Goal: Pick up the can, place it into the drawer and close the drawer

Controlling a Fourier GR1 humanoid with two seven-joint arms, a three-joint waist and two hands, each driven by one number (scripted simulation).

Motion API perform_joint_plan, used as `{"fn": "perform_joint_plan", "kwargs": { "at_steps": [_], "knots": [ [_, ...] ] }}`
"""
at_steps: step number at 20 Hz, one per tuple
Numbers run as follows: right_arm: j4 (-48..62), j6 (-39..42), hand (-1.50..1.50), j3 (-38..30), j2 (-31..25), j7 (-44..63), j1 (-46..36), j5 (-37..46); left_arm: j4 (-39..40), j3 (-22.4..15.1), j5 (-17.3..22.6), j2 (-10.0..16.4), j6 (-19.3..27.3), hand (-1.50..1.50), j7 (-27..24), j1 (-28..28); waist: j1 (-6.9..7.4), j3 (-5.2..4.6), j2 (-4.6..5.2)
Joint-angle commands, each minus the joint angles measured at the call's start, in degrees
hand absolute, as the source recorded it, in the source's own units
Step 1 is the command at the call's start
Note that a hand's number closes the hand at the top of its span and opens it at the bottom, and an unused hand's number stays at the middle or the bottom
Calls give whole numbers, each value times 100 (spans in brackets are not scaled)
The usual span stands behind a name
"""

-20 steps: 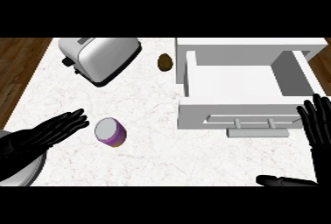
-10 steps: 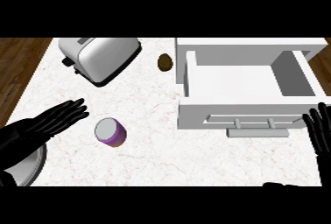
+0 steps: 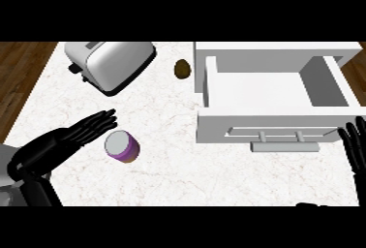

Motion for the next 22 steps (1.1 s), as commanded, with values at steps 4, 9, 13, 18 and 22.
{"fn": "perform_joint_plan", "kwargs": {
  "at_steps": [4, 9, 13, 18, 22],
  "knots": [
    [-139, 130, -150, -164, -2, 179, 33, -4, 789, 96, -931, -382, -50, -150, -634, -223, -1, 1, 0],
    [135, 75, -150, -146, 38, 254, -388, 48, 1234, 198, -1687, -388, -128, -150, -1366, -176, 12, 1, 3],
    [-102, 213, -150, -31, 301, -100, 209, 49, 2276, 329, -2420, -238, -191, -150, -2438, -490, -26, -1, 6],
    [-97, 320, -150, -186, 169, 43, -2, 22, 2675, 236, -2629, -354, 48, -150, -2540, -708, -11, 1, 2],
    [-15, 141, -150, 1, 245, 176, -199, 354, 3525, 261, -3182, -9, 73, -150, -3726, -784, -25, -3, 11]
  ]
}}
